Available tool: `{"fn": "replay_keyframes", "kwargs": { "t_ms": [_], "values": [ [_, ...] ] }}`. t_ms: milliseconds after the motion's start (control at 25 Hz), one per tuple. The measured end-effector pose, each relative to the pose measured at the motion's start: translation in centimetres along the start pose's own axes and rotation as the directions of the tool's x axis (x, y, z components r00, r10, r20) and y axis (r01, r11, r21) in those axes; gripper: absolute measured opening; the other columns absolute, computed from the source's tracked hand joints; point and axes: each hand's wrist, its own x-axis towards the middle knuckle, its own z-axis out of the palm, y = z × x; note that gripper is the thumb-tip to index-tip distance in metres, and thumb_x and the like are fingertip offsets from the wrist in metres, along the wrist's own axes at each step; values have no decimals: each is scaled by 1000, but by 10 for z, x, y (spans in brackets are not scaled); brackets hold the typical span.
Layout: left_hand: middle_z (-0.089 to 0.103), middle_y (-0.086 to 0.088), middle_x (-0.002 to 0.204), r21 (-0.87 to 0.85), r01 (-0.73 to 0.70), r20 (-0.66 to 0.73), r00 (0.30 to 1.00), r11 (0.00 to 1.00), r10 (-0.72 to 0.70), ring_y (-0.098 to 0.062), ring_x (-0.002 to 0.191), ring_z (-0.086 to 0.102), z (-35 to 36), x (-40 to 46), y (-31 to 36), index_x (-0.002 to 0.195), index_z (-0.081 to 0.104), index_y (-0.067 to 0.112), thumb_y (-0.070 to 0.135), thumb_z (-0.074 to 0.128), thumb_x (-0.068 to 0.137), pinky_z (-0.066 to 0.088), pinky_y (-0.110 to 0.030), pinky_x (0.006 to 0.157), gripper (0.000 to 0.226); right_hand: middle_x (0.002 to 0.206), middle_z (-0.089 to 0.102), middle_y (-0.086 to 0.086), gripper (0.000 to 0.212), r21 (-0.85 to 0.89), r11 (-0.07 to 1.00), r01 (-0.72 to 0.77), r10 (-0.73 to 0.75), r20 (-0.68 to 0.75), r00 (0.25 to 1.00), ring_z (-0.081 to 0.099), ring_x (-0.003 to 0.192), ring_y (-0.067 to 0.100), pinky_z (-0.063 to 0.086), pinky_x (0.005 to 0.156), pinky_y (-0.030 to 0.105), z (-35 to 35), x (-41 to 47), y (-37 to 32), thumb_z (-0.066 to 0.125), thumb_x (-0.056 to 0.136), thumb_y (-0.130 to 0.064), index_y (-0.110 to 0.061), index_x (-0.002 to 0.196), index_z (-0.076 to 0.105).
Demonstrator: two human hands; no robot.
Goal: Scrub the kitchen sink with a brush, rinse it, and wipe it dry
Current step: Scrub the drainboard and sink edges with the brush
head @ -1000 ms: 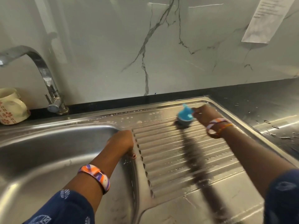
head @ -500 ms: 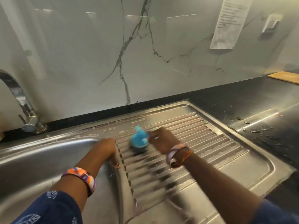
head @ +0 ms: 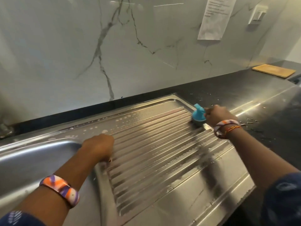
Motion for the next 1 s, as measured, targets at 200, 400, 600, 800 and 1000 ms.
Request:
{"fn": "replay_keyframes", "kwargs": {
  "t_ms": [200,400,600,800,1000],
  "values": [
    [58,-3,117,-156,-143,11,989,977,146,-18,99,54,-8,38,47,115,54,19,39,63,86,44,-31,87,36,108,67,11,35,-99,995,16,-12,42,999,64,90,28,54,84,39,-1,22,17,51,92,-34,-18,122,62],
    [57,3,96,-39,-139,22,990,989,140,-14,90,54,-9,62,67,112,58,17,38,67,84,45,-27,81,36,116,61,16,36,-180,967,178,-176,24,984,60,104,33,46,81,34,11,71,-52,49,94,-31,-11,123,57],
    [55,4,96,-64,-126,42,991,990,129,-14,91,55,-3,67,66,108,58,20,42,65,84,45,-26,80,34,114,62,13,35,-184,945,269,-261,65,963,61,99,30,45,77,34,19,121,-103,54,92,-27,-7,119,57],
    [57,-1,114,-164,-111,14,993,980,114,-14,92,51,4,56,61,112,55,18,43,62,86,41,-26,81,37,115,62,17,35,-131,967,217,-193,177,965,60,104,34,45,77,33,-6,82,-43,54,91,-24,-3,119,58],
    [56,3,84,-249,-76,-159,987,965,36,-12,77,54,25,25,58,93,58,20,42,55,91,46,-29,74,22,116,65,14,35,-156,977,145,-106,234,966,61,106,29,47,88,31,-41,-21,36,54,91,-23,-12,123,61]
  ]
}}
